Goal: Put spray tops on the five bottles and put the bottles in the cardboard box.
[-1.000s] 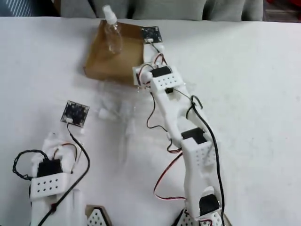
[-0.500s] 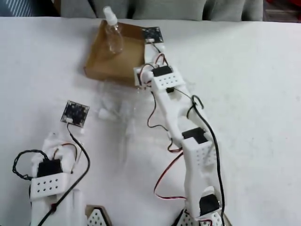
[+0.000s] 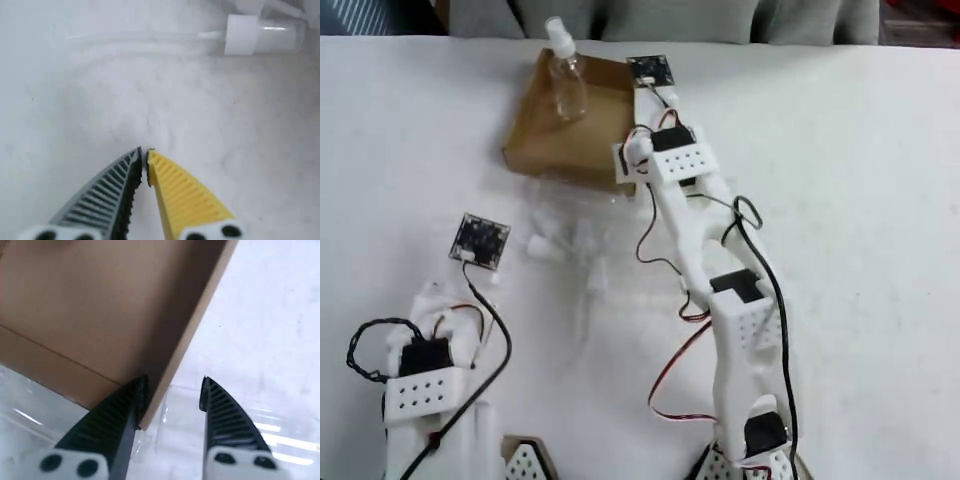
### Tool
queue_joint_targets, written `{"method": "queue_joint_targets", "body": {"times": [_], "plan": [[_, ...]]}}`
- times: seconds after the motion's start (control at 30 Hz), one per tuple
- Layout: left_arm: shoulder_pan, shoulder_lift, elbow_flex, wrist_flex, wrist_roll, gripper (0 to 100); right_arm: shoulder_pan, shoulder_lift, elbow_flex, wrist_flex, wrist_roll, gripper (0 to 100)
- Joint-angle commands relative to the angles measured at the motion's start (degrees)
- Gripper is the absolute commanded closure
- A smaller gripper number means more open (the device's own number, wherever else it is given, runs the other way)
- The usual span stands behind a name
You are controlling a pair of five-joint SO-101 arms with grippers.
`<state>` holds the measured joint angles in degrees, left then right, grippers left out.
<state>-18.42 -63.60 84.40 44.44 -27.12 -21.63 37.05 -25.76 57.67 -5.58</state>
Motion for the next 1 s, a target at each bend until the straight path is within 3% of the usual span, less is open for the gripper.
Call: {"method": "queue_joint_targets", "body": {"times": [0.0,0.47,0.83,0.97], "plan": [[0.66,-1.27,-0.35,-1.58,-0.62,98,0.66,-1.71,-2.29,2.15,9.76,85.8],[0.66,-1.27,-0.35,-1.58,-0.62,98,-0.13,-1.89,-4.48,11.47,21.10,85.4],[0.66,-1.27,-0.35,-1.58,-0.62,98,-0.40,-1.45,-9.85,15.25,20.75,85.4],[0.66,-1.27,-0.35,-1.58,-0.62,98,-0.75,-1.45,-9.93,14.55,11.60,85.4]]}}
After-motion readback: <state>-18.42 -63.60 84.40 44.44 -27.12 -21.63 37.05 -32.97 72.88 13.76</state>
